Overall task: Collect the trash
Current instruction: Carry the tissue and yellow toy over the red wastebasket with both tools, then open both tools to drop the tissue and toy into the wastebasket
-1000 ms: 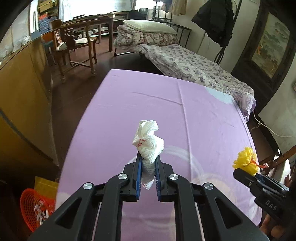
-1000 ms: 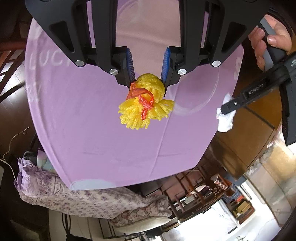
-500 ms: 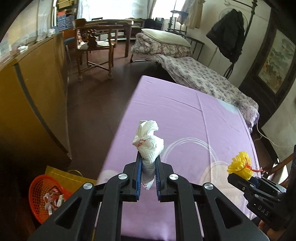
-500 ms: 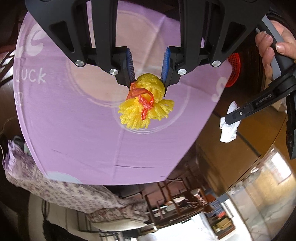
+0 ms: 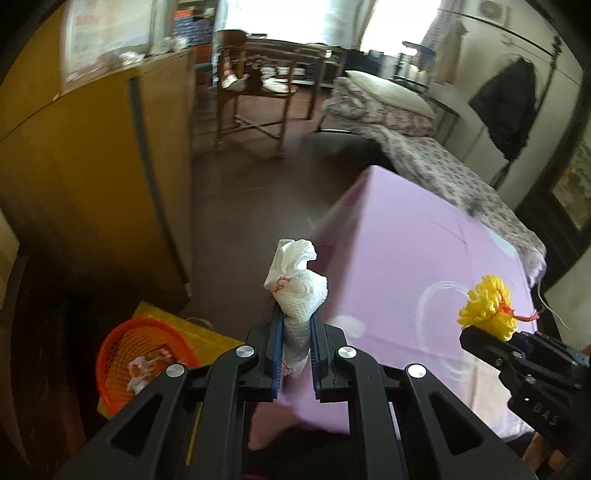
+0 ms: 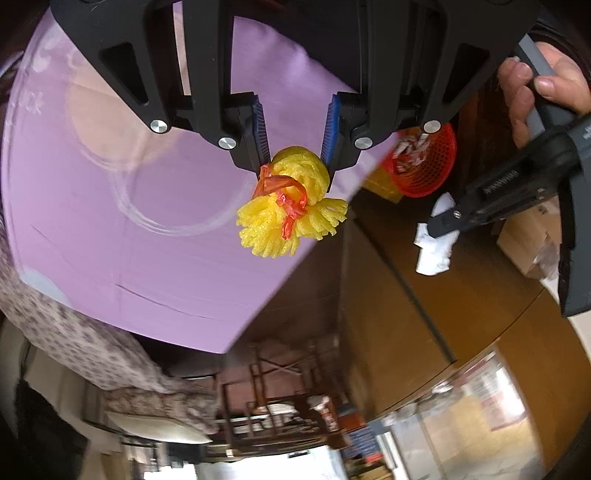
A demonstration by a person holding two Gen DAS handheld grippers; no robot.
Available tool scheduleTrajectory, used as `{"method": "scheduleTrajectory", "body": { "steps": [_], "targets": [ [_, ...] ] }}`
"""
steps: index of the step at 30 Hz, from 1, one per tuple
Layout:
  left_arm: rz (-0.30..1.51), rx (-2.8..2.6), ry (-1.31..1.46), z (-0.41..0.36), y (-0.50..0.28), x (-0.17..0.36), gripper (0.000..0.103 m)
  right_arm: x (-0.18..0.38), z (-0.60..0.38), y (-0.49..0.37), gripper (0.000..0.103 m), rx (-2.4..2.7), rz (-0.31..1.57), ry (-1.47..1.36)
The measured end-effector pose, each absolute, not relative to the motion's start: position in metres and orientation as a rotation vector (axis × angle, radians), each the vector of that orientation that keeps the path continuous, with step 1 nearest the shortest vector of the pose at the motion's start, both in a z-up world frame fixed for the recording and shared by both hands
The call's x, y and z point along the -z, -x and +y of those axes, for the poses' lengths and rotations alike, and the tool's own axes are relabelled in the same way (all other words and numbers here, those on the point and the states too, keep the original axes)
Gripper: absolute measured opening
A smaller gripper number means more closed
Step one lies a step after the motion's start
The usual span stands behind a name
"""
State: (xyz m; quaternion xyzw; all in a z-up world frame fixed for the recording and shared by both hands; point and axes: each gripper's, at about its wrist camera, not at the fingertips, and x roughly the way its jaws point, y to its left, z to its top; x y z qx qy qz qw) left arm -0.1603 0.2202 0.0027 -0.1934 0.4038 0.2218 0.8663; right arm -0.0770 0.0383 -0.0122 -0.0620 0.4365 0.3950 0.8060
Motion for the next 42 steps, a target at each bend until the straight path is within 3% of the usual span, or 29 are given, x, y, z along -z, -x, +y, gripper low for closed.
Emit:
{"method": "scheduleTrajectory", "body": {
  "steps": [12, 26, 42],
  "targets": [
    [0.897, -0.665, 0.503, 0.308, 0.229, 0.032, 0.013, 0.012, 0.152, 0.119, 0.027, -1.065, 0.994, 0.267],
    [1.017, -0.874, 0.613, 0.390, 0.315, 0.095, 0.013, 0.049, 0.272, 0.166, 0.027, -1.185, 1.125, 0.393],
    [1.135, -0.853, 0.737, 0.397, 0.310, 0.167, 0.014, 0.128, 0.331, 0.192, 0.027, -1.202, 1.249, 0.534]
  ]
}}
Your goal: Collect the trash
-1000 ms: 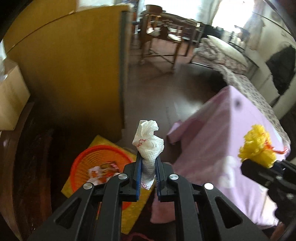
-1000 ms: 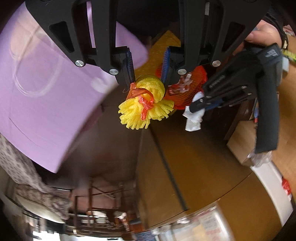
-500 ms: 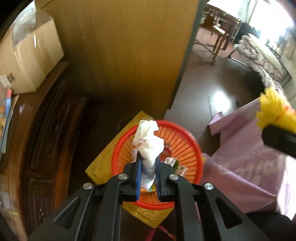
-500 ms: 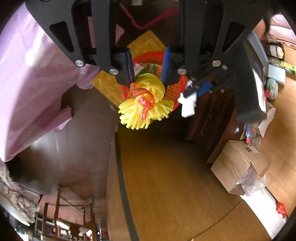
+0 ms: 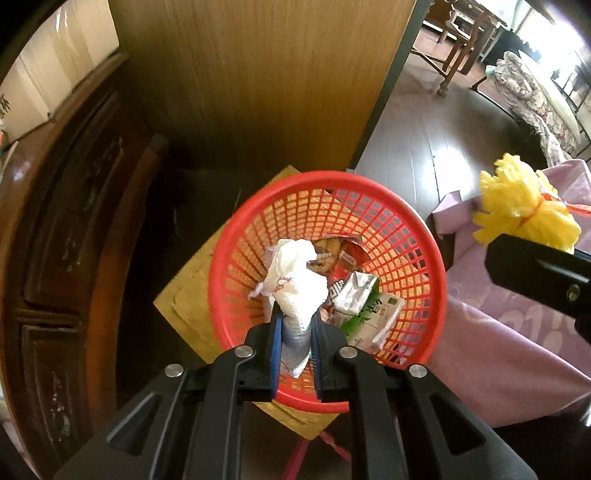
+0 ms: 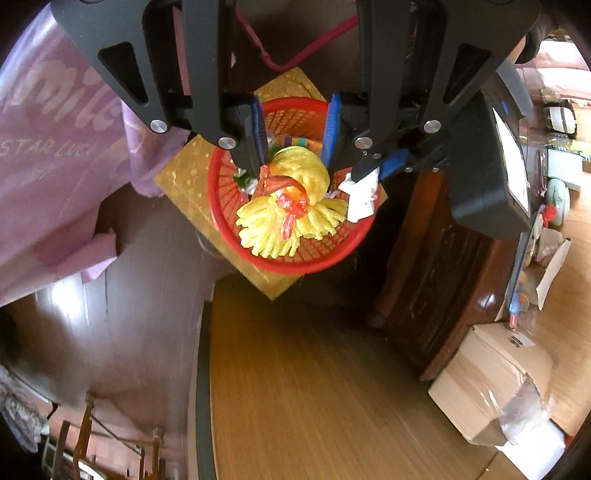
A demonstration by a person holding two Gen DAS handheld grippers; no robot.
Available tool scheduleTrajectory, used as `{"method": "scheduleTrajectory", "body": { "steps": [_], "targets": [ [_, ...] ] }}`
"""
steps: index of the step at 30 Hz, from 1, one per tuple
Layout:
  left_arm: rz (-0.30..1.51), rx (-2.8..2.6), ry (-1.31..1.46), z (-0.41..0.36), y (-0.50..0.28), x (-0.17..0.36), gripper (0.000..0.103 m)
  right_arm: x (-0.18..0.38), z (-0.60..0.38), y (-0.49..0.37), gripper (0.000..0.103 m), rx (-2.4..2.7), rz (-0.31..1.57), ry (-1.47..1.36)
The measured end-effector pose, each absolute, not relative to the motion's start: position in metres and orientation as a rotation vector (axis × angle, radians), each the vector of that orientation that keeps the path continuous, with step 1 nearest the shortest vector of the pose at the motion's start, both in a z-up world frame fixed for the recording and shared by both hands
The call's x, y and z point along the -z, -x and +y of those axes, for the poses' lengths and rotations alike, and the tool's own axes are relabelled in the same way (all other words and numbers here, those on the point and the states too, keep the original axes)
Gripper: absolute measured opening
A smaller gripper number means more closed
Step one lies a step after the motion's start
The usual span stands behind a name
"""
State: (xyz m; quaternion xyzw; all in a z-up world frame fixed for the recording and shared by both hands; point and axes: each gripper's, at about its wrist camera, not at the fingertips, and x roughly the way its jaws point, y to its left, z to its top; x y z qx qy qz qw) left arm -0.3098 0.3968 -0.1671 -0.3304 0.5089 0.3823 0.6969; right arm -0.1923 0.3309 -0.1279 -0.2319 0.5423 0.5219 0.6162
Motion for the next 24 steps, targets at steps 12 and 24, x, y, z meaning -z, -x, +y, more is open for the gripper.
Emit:
{"method": "scheduleTrajectory", "body": {
  "steps": [12, 24],
  "targets": [
    [1.113, -0.891, 0.753, 0.394, 0.309, 0.165, 0.055, 0.126, 0.328, 0.185, 0.051, -1.212, 1.238, 0.476],
    [1.126, -0.952, 0.713, 0.380, 0.320, 0.142, 0.071, 0.120, 0.295, 0.180, 0.054, -1.109, 1.317, 0.472]
  ]
}}
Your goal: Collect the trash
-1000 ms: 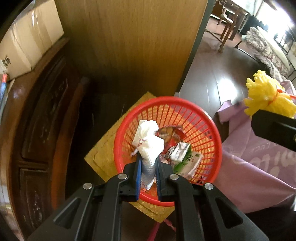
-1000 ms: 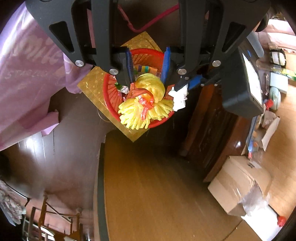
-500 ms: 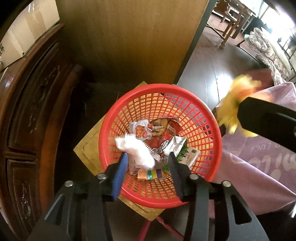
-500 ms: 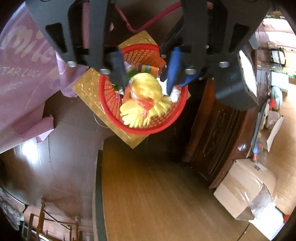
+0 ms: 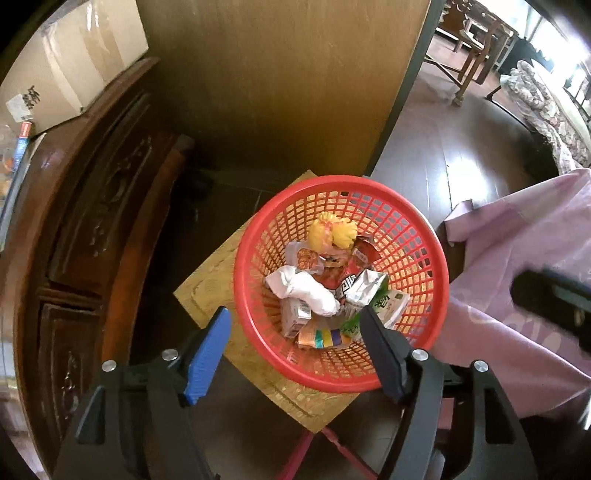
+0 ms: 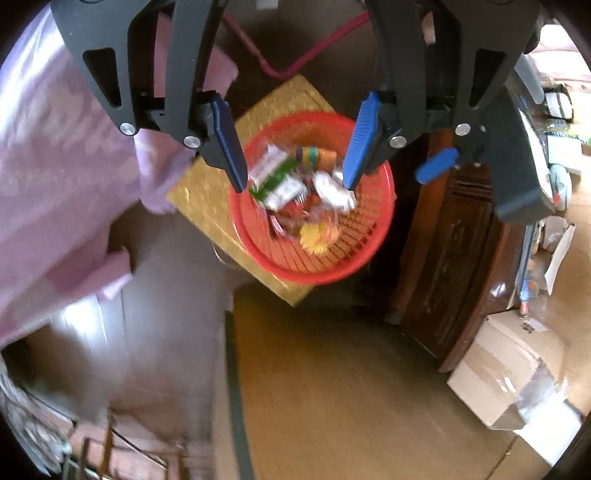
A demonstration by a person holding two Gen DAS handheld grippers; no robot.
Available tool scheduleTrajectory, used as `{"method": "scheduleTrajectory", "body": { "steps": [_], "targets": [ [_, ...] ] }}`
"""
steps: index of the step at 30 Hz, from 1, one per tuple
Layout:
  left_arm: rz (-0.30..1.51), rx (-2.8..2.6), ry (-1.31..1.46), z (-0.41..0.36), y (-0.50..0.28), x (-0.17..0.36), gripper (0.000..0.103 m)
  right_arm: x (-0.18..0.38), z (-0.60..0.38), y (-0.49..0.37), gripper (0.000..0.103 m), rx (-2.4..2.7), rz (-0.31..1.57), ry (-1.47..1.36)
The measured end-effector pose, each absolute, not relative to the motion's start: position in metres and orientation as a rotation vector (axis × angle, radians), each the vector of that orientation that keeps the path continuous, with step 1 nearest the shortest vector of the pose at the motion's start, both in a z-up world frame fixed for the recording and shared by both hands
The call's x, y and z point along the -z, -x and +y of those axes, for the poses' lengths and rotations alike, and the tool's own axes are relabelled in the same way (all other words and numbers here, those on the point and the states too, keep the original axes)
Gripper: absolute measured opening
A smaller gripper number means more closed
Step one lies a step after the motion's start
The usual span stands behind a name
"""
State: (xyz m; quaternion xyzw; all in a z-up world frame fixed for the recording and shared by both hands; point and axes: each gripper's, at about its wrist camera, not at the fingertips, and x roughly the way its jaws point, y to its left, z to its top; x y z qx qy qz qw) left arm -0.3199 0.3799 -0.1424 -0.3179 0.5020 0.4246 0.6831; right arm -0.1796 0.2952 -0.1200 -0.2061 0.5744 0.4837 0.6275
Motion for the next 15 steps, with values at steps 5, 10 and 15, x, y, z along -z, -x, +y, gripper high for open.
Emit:
{"method": "scheduleTrajectory", "body": {
  "steps": [5, 10, 15],
  "targets": [
    [1.125, -0.978, 0.676, 0.372, 0.322, 0.127, 0.077, 0.107, 0.274, 0.188, 0.062, -1.110, 1.263, 0.493],
    [1.119, -1.001, 0.651, 0.365, 0.325, 0.111, 0.082, 0.092, 0.252, 0.189, 0.067, -1.096, 1.200, 0.474],
    [1.107, -0.990, 0.655, 0.357, 0.329, 0.096, 0.087, 0.088, 0.241, 0.185, 0.070, -1.080, 1.199, 0.459]
  ]
}}
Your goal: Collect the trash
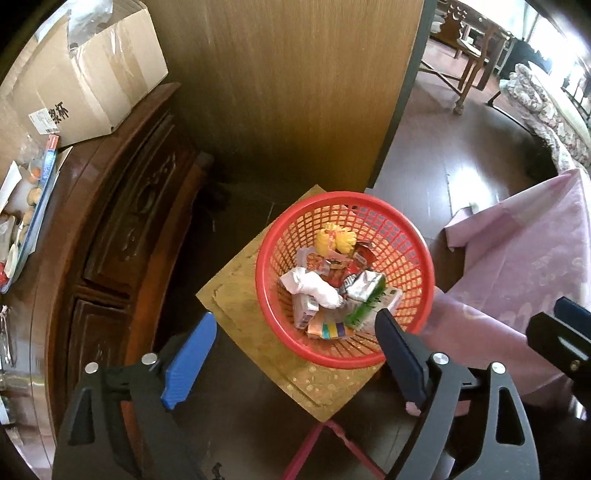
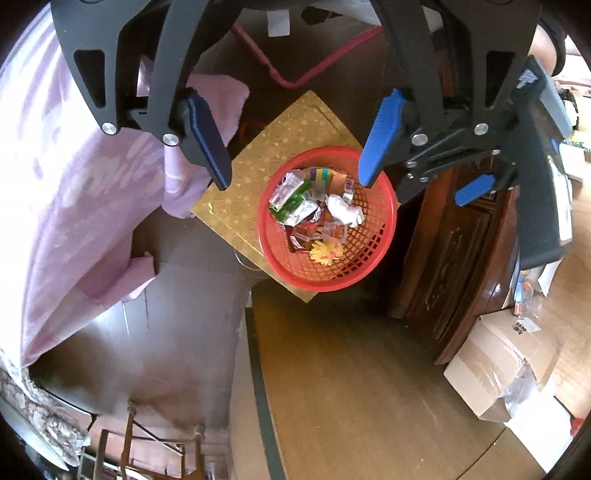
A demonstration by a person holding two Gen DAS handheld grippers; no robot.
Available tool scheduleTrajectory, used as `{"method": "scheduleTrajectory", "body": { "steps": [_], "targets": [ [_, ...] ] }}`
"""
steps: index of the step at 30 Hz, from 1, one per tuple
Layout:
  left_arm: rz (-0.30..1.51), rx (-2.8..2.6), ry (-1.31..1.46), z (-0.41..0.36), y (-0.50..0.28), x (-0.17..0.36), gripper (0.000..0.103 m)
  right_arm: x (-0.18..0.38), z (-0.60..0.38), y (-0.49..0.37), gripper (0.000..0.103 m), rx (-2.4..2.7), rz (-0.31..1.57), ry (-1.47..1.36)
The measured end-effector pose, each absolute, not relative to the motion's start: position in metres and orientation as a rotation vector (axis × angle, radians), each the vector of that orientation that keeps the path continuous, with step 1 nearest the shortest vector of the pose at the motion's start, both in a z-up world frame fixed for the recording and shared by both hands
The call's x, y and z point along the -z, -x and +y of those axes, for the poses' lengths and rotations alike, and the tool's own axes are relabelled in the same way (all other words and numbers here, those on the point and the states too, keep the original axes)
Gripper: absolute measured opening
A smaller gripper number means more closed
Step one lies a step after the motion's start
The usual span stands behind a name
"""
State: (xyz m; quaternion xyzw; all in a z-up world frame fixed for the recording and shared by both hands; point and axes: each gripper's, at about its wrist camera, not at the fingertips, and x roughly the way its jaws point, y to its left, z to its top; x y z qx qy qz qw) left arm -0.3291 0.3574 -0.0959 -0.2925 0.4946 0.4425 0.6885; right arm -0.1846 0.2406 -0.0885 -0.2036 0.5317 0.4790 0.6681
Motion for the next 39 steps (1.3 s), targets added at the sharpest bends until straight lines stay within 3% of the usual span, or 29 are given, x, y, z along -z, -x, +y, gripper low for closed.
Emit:
{"method": "scheduleTrajectory", "body": {
  "steps": [39],
  "targets": [
    [1.061, -1.007, 0.547, 0.322, 0.325, 0.038, 0.088, 0.084, 0.225, 0.191, 0.078, -1.104, 1.200, 0.486]
  ]
}}
